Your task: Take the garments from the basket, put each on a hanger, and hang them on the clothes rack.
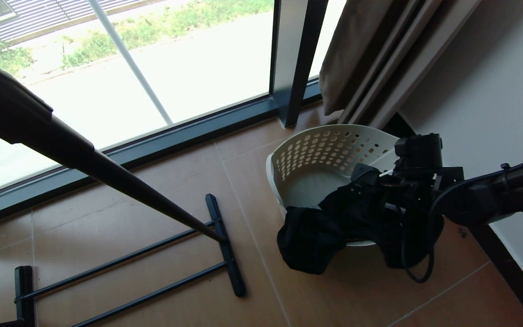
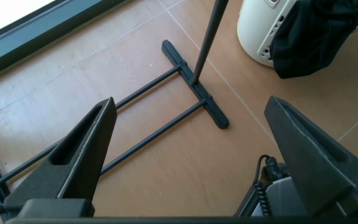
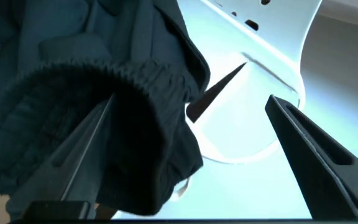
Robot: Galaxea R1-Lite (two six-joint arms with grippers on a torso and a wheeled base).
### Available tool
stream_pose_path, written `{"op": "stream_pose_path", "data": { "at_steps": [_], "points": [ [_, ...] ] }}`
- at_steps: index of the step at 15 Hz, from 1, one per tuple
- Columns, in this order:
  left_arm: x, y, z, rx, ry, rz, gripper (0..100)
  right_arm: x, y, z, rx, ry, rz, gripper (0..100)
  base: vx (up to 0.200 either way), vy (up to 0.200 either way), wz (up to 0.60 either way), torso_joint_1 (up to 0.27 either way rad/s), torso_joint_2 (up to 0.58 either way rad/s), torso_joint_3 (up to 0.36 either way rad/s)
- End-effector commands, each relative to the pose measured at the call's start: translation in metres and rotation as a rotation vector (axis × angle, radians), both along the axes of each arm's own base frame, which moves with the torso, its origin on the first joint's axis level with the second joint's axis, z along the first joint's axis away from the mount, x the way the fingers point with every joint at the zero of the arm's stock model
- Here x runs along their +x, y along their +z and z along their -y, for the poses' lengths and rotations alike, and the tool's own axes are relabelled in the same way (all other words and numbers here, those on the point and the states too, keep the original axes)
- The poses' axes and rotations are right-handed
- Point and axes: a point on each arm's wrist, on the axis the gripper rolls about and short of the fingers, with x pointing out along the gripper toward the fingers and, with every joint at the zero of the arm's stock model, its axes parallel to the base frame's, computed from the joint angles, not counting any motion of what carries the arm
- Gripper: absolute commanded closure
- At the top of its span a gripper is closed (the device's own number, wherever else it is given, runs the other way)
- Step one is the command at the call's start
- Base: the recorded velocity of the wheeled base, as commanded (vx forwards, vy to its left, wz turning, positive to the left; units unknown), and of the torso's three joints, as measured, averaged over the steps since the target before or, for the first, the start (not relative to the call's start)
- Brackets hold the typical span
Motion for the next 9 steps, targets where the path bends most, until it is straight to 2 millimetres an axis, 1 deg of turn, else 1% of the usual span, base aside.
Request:
{"op": "stream_pose_path", "data": {
  "at_steps": [1, 5, 9],
  "points": [
    [0.000, 0.000, 0.000, 0.000, 0.000, -0.001, 0, 0.010, -0.009, -0.001, -0.012, -0.005, -0.015, 0, 0.000, 0.000, 0.00, 0.000, 0.00, 0.000],
    [0.000, 0.000, 0.000, 0.000, 0.000, -0.001, 0, 0.022, -0.006, 0.009, -0.022, -0.042, 0.006, 0, 0.000, 0.000, 0.00, 0.000, 0.00, 0.000],
    [0.000, 0.000, 0.000, 0.000, 0.000, -0.001, 0, 0.026, -0.005, 0.008, -0.019, -0.042, 0.017, 0, 0.000, 0.000, 0.00, 0.000, 0.00, 0.000]
  ]
}}
